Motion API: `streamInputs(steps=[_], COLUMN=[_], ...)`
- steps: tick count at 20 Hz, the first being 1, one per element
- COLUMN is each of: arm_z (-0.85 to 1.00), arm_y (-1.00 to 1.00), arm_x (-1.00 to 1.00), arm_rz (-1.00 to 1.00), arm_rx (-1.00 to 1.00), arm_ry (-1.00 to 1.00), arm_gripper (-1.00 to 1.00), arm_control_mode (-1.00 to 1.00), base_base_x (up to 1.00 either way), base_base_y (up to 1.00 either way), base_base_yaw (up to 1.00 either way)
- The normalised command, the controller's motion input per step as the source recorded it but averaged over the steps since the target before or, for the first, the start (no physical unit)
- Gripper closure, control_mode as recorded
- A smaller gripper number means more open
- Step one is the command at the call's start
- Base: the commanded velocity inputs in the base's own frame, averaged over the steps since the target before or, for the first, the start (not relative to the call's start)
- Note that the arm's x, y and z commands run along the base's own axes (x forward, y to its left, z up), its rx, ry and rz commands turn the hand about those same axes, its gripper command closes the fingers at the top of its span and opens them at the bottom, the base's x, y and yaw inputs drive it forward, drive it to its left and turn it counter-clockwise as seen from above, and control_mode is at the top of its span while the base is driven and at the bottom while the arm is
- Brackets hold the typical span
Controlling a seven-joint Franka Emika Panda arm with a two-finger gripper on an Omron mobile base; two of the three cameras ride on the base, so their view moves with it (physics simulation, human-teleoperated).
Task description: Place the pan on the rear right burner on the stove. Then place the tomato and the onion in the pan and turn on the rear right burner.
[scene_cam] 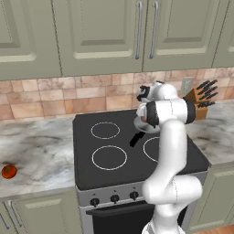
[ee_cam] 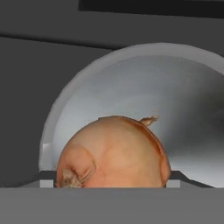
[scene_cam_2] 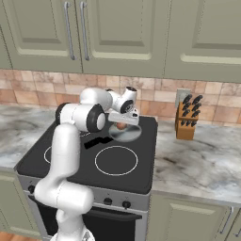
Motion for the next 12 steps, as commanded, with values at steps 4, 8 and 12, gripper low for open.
streamInputs(steps=[4,8,12], arm_z=[-0.10,-0.28,-0.31], arm_y=[0.00,0.00,0.00], arm_x=[0.14,0.06,0.11], arm_rz=[0.03,0.03,0.01], arm_rx=[0.00,0.00,0.00], arm_ry=[-0.10,-0.01,0.00], arm_gripper=[1.00,1.00,1.00], arm_control_mode=[-1.00,-1.00,-1.00], base_base_x=[0.00,0.00,0.00], base_base_y=[0.00,0.00,0.00], base_base_yaw=[0.00,0.00,0.00])
